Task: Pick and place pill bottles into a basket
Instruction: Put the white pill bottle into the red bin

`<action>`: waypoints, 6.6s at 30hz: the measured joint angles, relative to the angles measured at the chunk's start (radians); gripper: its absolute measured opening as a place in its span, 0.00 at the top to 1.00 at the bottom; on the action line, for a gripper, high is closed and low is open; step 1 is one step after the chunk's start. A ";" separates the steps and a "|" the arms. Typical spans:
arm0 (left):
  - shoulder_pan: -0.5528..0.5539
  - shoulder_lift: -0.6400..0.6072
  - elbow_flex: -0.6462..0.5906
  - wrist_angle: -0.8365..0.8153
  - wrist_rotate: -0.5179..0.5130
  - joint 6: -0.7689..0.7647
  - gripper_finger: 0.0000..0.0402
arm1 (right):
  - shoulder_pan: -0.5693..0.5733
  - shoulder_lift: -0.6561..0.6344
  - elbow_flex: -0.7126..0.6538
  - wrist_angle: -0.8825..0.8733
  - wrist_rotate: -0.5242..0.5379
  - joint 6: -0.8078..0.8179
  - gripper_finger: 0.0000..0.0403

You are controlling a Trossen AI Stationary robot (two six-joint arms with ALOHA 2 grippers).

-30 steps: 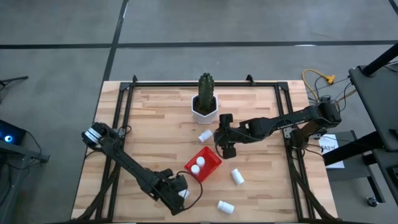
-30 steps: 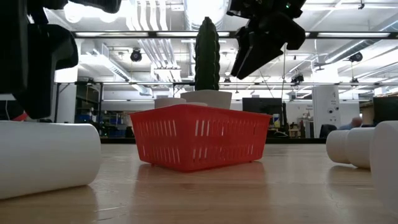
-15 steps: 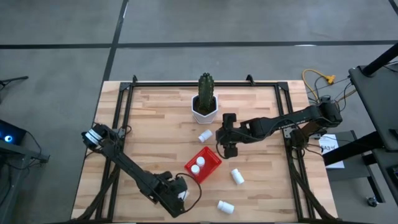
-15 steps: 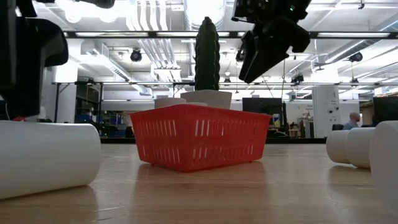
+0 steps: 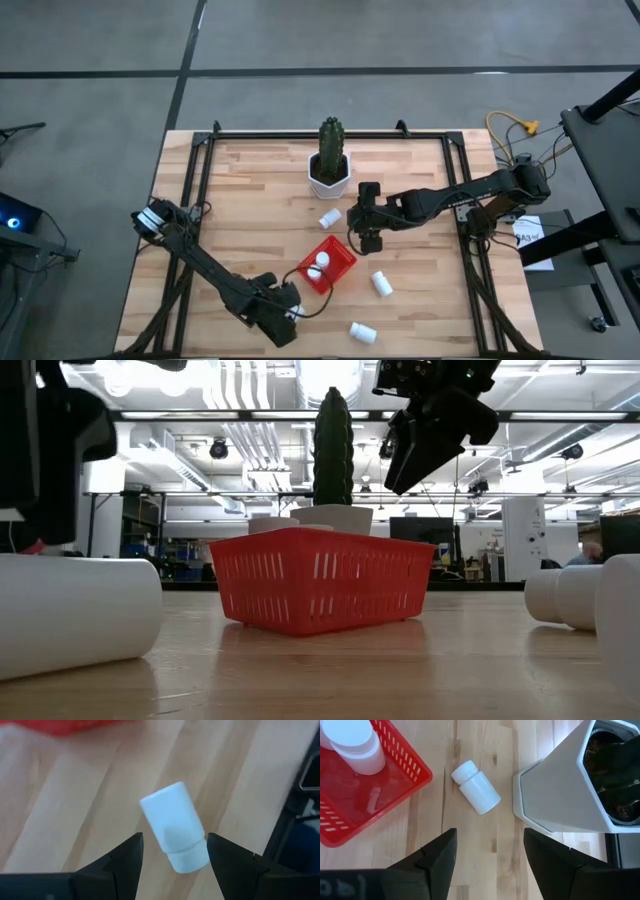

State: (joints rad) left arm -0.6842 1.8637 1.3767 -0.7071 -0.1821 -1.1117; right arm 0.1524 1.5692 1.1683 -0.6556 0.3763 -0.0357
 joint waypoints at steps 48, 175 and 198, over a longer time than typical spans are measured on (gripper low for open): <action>-0.011 -0.003 0.004 0.040 -0.273 2.306 0.50 | 0.000 -0.003 0.000 -0.052 0.027 0.044 0.46; 0.046 -0.263 -0.102 0.150 -0.199 2.052 0.64 | 0.000 -0.009 0.004 -0.049 0.046 0.077 0.46; 0.204 -0.556 -0.127 -0.211 -0.346 1.424 0.64 | 0.060 -0.010 0.017 0.304 0.128 -0.219 0.46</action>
State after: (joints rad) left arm -0.4803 1.3076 1.2495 -0.9180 -0.5283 0.3124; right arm 0.2123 1.5593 1.1855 -0.3514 0.5047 -0.2542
